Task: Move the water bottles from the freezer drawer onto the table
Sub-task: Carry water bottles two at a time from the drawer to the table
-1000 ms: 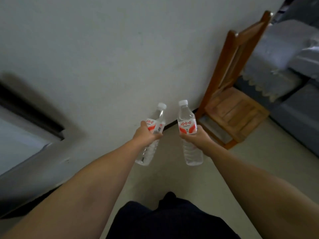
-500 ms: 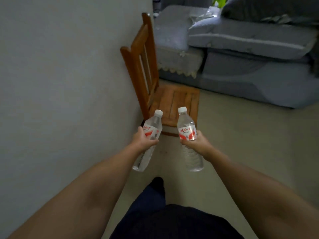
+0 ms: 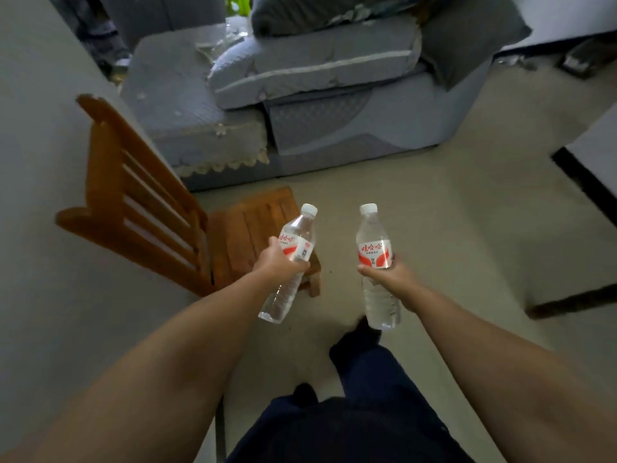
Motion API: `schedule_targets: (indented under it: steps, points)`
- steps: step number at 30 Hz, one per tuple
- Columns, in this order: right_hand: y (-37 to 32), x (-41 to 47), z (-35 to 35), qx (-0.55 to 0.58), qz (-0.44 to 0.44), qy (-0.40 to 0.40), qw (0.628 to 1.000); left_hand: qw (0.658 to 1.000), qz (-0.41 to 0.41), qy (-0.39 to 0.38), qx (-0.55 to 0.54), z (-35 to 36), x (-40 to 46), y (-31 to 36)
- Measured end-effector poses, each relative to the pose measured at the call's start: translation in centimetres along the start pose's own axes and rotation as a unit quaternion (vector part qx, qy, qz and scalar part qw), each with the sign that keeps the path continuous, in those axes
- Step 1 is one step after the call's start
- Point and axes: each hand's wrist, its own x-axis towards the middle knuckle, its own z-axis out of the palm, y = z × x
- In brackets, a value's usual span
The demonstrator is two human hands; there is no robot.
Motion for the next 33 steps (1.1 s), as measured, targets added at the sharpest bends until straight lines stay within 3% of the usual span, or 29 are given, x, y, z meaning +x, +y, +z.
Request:
schedule_targets:
  steps: [13, 20, 33]
  points:
    - [-3.0, 13.0, -20.2, 0.053, 0.032, 0.138, 0.988, 0.987, 0.103, -0.086, 0.084, 8.8, 14.7, 24.5]
    - [-4.0, 16.4, -30.1, 0.094, 0.043, 0.218, 0.971, 0.974, 0.161, -0.123, 0.102, 14.2, 18.4, 35.7]
    - [-3.4, 23.7, -44.7, 0.168, 0.106, 0.340, 0.919, 0.904, 0.286, -0.240, 0.208, 27.0, 28.2, 55.9]
